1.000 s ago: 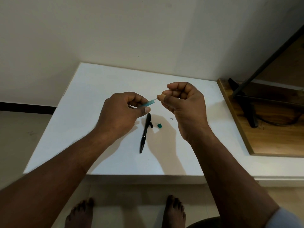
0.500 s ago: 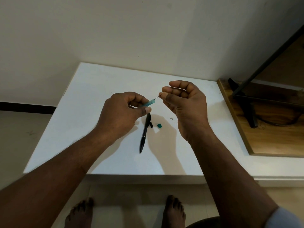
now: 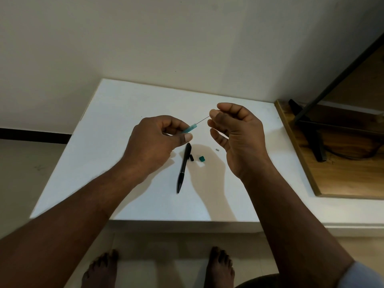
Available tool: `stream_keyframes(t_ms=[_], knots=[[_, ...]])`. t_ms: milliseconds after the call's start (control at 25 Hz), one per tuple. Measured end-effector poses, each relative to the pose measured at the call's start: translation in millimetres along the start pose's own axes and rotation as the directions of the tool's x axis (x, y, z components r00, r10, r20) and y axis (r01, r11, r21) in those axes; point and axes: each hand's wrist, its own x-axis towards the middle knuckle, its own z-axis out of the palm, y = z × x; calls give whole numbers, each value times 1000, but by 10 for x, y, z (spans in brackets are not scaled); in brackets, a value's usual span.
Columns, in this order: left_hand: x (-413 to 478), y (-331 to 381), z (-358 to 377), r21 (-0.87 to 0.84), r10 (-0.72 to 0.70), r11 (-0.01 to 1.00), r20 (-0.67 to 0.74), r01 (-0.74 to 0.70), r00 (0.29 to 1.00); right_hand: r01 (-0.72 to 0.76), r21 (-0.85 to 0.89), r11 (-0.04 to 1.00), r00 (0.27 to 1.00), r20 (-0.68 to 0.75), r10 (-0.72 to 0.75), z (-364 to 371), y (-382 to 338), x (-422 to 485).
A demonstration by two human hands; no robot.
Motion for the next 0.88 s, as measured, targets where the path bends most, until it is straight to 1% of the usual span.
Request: stream_keyframes(t_ms=[200, 440, 560, 720, 880], knots=[[-7, 9, 5, -23, -10, 1000, 12, 11, 1000, 16, -1, 1000, 1000, -6, -16, 1, -6, -8], [24, -50, 10, 5, -7, 1000, 6, 7, 1000, 67, 45, 997, 996, -62, -64, -9, -12, -4], [45, -120, 8, 166, 33, 986, -36, -26, 999, 48, 60, 997, 993, -107, -42, -12, 4, 11], [89, -221, -24, 331, 44, 944, -89, -12, 995, -39, 108, 993, 988, -146, 55, -29, 33, 32], [131, -338, -86, 515, 50, 857, -137, 28, 989, -96, 136, 986, 983, -146, 116, -39, 53, 32]])
